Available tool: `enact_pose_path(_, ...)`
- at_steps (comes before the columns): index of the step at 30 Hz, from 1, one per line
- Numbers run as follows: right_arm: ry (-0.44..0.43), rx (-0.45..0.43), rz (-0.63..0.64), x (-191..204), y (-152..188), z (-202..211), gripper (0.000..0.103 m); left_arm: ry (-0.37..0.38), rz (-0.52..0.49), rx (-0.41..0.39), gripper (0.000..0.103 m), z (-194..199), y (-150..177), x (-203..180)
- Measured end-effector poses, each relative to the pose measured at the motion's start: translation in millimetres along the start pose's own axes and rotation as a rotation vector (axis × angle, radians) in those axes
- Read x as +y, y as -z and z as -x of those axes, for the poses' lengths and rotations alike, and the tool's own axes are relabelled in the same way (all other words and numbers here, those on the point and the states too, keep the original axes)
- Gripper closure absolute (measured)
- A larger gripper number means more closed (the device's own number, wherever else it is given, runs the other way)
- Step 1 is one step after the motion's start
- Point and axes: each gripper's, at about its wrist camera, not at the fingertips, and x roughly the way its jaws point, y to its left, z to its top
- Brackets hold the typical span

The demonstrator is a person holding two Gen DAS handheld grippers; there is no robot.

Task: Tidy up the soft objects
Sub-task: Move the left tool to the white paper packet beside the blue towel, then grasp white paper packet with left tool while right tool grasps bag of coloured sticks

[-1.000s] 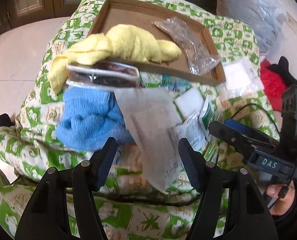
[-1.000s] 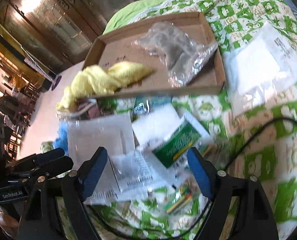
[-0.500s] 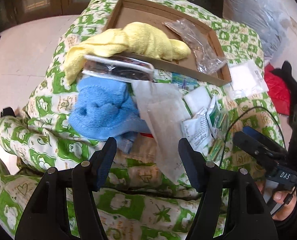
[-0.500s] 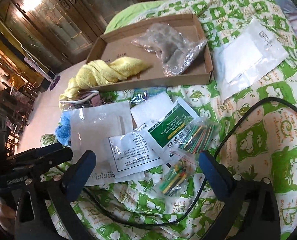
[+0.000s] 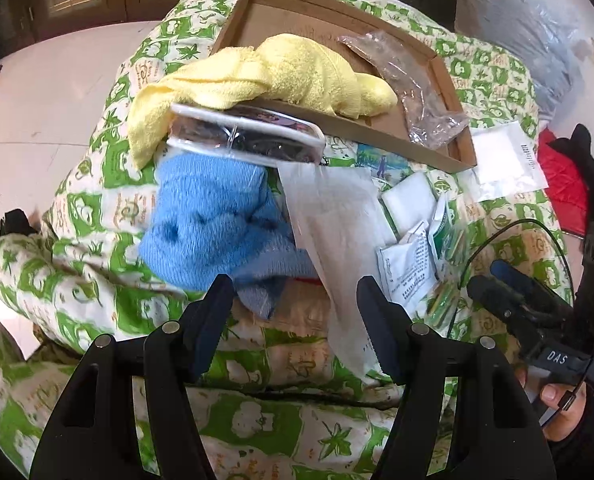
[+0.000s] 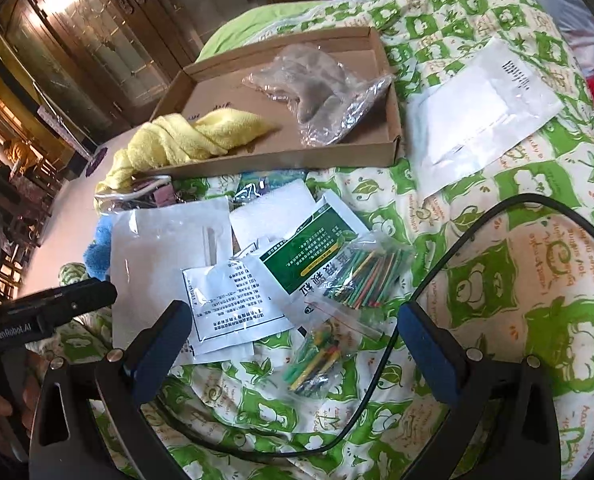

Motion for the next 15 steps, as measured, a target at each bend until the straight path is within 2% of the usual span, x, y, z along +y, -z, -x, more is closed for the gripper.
enact_pose_path(5, 0.005, 0.005, -0.008, -5, -5, 2, 0.000, 0.089, 0.006, 0.047, 0.038, -15, -11, -14)
enact_pose_path(9, 0.022, -0.008, 0.006, -4, -7, 3, 0.000, 0.041, -0.010, 0.048, 0.039, -32, -23, -23)
enact_pose_path(11, 0.024, -0.006, 0.006, -5, -7, 2, 0.000, 0.060, -0.003, 0.026, 0.053, -31, -27, -24)
enact_pose_path(15, 0.026, -0.004, -0.005, -8, -9, -1, 0.000, 0.117, 0.000, 0.011, 0.057, -27, -33, -27)
